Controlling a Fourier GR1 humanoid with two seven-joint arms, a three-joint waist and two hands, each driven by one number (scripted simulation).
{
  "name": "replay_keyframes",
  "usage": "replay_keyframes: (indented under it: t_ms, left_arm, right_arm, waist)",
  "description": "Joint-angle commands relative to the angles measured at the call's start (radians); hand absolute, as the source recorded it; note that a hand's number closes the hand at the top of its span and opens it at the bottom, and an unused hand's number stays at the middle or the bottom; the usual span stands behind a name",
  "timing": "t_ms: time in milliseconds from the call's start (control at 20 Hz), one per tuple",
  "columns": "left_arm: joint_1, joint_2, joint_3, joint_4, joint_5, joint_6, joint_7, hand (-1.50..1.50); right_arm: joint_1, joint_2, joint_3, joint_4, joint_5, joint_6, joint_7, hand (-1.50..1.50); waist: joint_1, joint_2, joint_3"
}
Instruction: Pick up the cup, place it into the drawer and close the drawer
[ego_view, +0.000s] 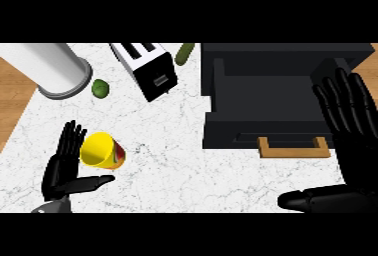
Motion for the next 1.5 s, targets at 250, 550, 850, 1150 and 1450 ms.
replay_keyframes:
  t_ms: [250, 550, 850, 1150, 1450]
  left_arm:
    - [-0.060, 0.023, 0.005, 0.207, -0.010, -0.011, -0.149, -1.50]
    - [-0.089, 0.071, 0.009, 0.245, 0.013, -0.066, -0.124, -1.50]
    - [-0.134, 0.036, -0.007, 0.353, -0.007, -0.048, -0.231, -1.50]
    - [-0.169, 0.038, 0.010, 0.428, 0.029, -0.081, -0.253, -1.50]
    - [-0.282, 0.070, 0.027, 0.625, 0.029, -0.177, -0.314, -1.50]
  right_arm:
    - [0.015, 0.002, 0.002, 0.009, -0.013, 0.025, -0.019, -1.50]
    - [-0.109, 0.000, -0.007, 0.030, 0.024, -0.047, 0.064, -1.50]
    - [-0.103, 0.009, 0.001, 0.022, 0.014, -0.050, 0.069, -1.50]
    - [0.018, 0.015, 0.018, -0.016, 0.010, 0.005, -0.005, -1.50]
    - [-0.071, -0.006, -0.031, 0.037, -0.024, -0.004, 0.017, -1.50]
  waist:
    - [0.000, 0.000, 0.000]
    - [0.003, 0.000, 0.000]
    - [0.002, 0.000, 0.000]
    - [0.000, 0.000, 0.000]
    - [-0.004, 0.002, 0.000]
